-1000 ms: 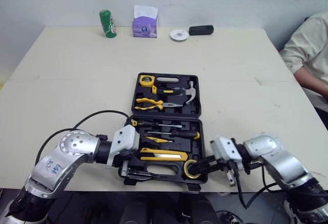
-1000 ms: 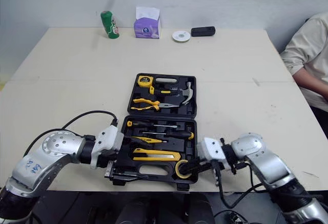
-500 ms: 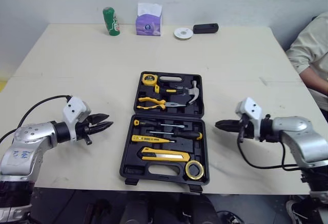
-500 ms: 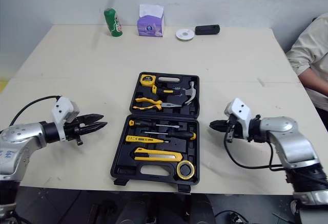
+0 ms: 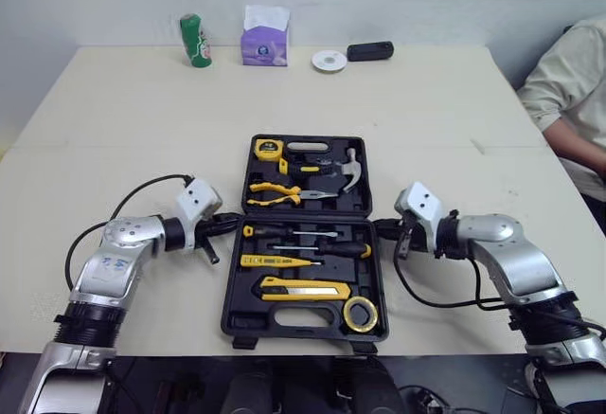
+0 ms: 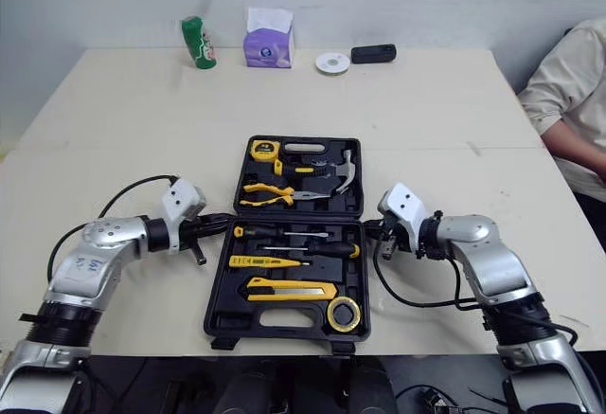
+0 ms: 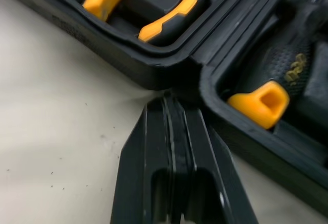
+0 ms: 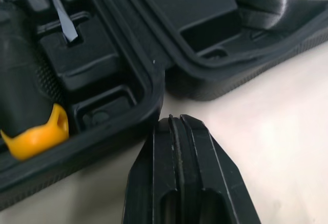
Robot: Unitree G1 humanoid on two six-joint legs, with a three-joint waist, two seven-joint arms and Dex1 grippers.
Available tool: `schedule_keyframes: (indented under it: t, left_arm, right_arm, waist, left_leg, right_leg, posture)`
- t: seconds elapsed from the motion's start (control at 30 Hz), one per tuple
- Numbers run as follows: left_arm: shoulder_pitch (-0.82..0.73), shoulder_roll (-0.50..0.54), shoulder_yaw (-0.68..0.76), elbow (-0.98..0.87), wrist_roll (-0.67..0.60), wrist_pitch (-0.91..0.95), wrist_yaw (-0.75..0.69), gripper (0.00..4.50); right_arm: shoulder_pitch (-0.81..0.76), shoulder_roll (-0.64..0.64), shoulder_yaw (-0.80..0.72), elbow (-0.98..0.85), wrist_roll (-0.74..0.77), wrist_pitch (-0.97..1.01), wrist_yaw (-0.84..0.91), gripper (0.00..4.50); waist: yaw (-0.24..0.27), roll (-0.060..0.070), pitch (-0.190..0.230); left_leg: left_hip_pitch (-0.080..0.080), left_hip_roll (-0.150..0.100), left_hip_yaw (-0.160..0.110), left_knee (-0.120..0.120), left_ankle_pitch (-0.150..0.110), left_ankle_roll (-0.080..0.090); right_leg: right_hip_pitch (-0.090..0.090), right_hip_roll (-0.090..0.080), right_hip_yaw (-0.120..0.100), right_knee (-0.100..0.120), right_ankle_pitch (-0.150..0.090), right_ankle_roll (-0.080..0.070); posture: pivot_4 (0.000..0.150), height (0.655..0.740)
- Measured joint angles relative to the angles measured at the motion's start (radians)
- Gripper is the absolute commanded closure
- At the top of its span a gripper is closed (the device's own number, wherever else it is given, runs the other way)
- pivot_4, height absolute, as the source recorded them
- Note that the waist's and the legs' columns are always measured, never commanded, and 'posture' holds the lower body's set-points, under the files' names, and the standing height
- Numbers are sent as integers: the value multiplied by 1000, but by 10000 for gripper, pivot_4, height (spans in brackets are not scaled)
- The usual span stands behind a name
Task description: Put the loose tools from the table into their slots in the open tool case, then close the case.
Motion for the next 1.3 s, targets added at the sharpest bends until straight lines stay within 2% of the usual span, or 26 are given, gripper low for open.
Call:
schedule_keyframes:
  t: [0.33,0.53,0.6,0.63,0.7,0.87,0.9,0.93,1.03,1.17,1.3]
  left_arm:
    - [-18,-22,-1,30,12,-11,-10,44552]
    - [-24,-22,1,23,16,29,1,44552]
    - [-15,-15,29,18,-11,71,4,38462]
    - [-9,-8,47,18,-21,90,6,36162]
    - [-1,8,118,17,-60,172,31,28324]
    - [-90,-11,251,19,-145,455,160,4180]
    - [-135,-27,262,18,-159,515,192,169]
    - [-183,-42,267,18,-173,577,223,0]
    - [-280,-74,267,18,-199,704,281,0]
    - [-322,-108,245,36,-209,800,335,0]
    - [-343,-121,194,63,-189,804,367,0]
  right_arm:
    - [-41,6,9,45,-41,-14,28,45000]
    - [-42,-30,33,45,-118,-108,16,45000]
    - [-36,-61,23,45,-134,-115,6,45000]
    - [-29,-72,11,45,-133,-109,3,41828]
    - [-11,-93,-42,43,-109,-48,2,35796]
    - [-49,-66,-135,-6,-5,218,-40,9901]
    - [-80,-45,-140,-17,16,279,-60,5318]
    - [-119,-13,-151,-27,38,353,-89,723]
    - [-218,61,-175,-30,85,527,-176,723]
    - [-292,137,-198,-7,116,676,-262,723]
    - [-323,177,-196,3,122,735,-321,723]
  waist:
    - [2,0,0]
    - [2,0,0]
    - [0,0,0]
    - [0,0,0]
    - [-3,0,0]
    - [0,0,0]
    - [0,-1,1]
    - [0,-1,1]
    - [-1,-1,0]
    - [-3,-1,1]
    - [-3,-1,1]
  left_leg:
    - [1,0,0,0,1,1]
    - [1,-1,-1,0,1,1]
    - [1,-1,-1,0,1,1]
    - [1,0,-1,0,1,1]
    - [1,0,-1,0,1,0]
    - [1,0,-2,0,2,1]
    - [0,0,-2,0,2,1]
    - [0,-1,-2,0,2,1]
    - [0,-1,-2,0,2,0]
    - [-2,-1,-1,-1,2,0]
    - [-2,-1,-1,0,2,-1]
  right_leg:
    - [1,-1,0,0,0,0]
    - [1,-2,0,0,0,0]
    - [1,-1,0,0,0,0]
    - [1,-1,0,0,0,0]
    - [1,-1,0,0,0,0]
    - [1,-1,0,1,0,0]
    - [1,-1,0,1,0,0]
    - [1,-1,0,2,0,1]
    - [0,-1,0,1,0,0]
    - [0,1,0,0,0,1]
    - [-1,1,0,0,0,1]
  posture:
    - [1500,7278]
    - [1500,7278]
    - [1500,7278]
    - [1500,7278]
    - [1500,7278]
    - [1500,7278]
    - [1500,7278]
    - [1500,7278]
    - [1500,7278]
    - [1500,7278]
    - [1500,7278]
